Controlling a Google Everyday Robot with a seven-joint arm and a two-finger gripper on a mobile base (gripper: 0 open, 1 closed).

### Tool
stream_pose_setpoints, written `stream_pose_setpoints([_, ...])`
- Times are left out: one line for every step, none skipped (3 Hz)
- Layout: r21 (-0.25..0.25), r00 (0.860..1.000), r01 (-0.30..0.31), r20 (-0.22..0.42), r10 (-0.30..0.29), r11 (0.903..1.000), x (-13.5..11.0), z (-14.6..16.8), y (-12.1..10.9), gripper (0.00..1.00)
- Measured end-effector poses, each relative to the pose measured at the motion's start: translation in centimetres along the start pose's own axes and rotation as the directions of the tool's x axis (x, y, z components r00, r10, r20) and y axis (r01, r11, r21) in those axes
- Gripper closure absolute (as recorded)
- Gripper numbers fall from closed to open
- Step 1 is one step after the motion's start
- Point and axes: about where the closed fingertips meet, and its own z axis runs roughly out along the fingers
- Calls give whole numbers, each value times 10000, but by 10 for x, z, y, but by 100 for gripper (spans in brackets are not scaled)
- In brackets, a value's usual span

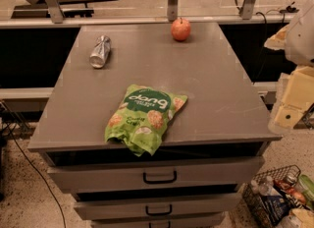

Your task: Place redbull can upright

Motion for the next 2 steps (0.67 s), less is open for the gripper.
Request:
stream_pose_setpoints([2,10000,0,1,0,10000,0,0,0,0])
stream_pose_setpoints([109,9977,-414,546,407,9991,-21,15,-22,0])
